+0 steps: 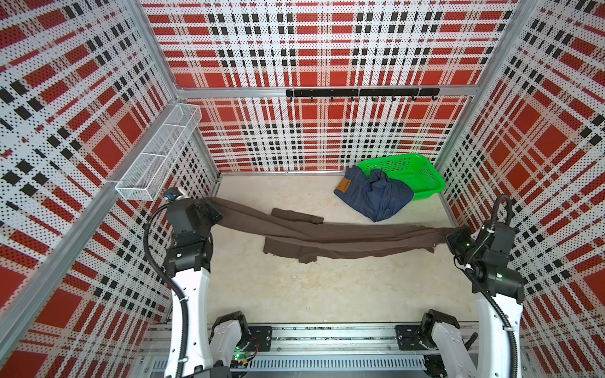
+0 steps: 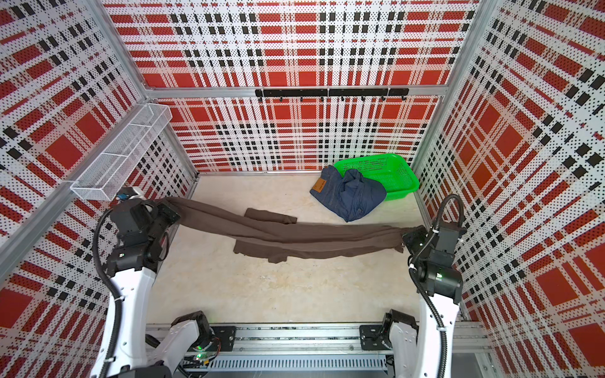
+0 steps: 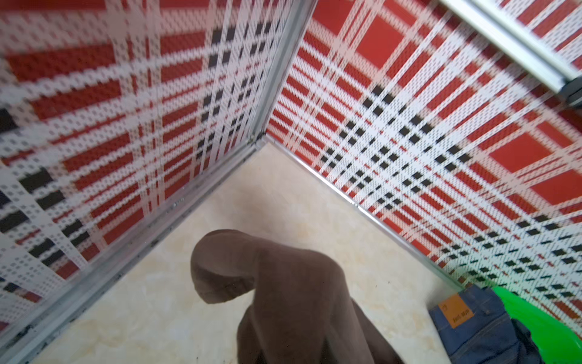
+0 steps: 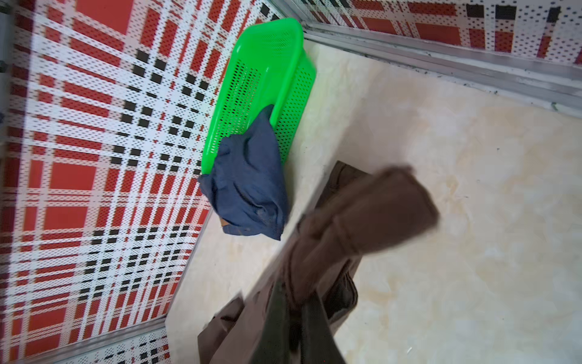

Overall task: Fold and stack the trousers
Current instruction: Flatten out the trousers at the center of the table.

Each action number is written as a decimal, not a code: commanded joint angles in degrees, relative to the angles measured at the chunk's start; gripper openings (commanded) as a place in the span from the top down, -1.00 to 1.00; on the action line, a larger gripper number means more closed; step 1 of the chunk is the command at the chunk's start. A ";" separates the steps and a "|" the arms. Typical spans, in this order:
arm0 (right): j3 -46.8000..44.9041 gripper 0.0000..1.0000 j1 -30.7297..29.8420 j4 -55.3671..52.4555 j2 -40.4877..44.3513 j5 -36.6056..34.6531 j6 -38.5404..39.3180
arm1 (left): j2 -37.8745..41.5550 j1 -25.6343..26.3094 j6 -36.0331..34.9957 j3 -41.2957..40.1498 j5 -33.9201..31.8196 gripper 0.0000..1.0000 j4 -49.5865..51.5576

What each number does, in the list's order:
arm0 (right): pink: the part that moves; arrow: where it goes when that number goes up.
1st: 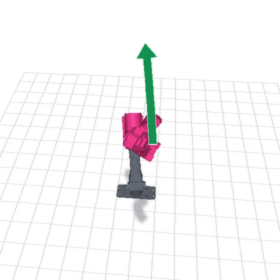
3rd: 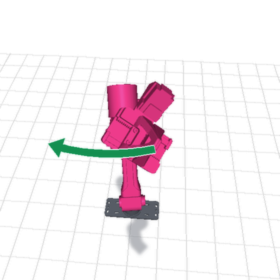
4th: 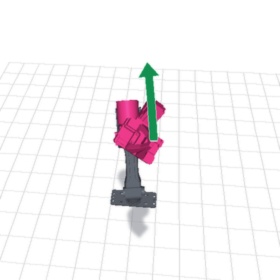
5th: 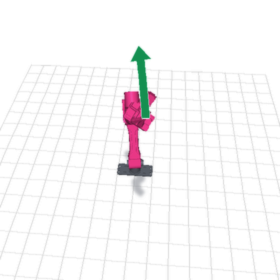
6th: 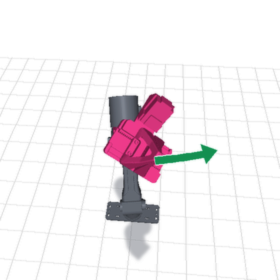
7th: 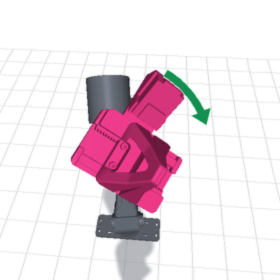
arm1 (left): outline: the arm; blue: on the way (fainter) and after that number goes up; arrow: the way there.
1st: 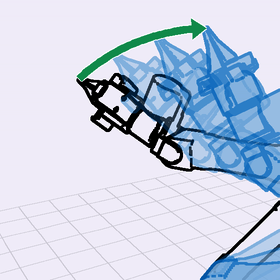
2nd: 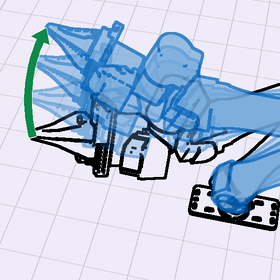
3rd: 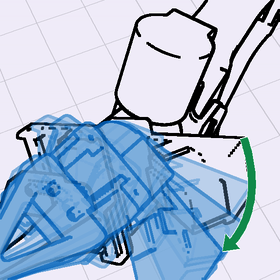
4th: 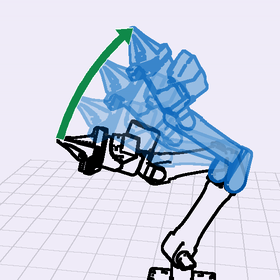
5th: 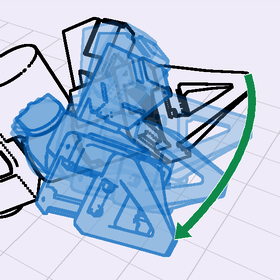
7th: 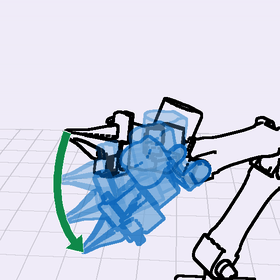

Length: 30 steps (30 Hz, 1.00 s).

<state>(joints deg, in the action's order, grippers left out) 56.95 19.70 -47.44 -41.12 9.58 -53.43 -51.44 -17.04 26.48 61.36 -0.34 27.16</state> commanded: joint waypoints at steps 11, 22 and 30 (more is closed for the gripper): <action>29.50 1.00 0.42 -4.14 -0.77 3.28 -4.82 | 4.67 -2.74 1.00 20.70 -8.06 1.00 6.93; 51.78 1.00 0.34 -7.99 -6.00 1.94 -8.54 | 0.28 -2.49 1.25 38.24 -8.34 1.00 12.32; 17.69 1.00 0.34 3.18 -7.75 -0.43 -7.68 | -5.06 -2.47 2.79 15.49 3.16 1.00 3.08</action>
<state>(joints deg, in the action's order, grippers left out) 84.36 19.68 -47.90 -45.80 11.88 -60.99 -51.72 -19.14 28.62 84.42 -2.52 32.62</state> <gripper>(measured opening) 0.071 0.071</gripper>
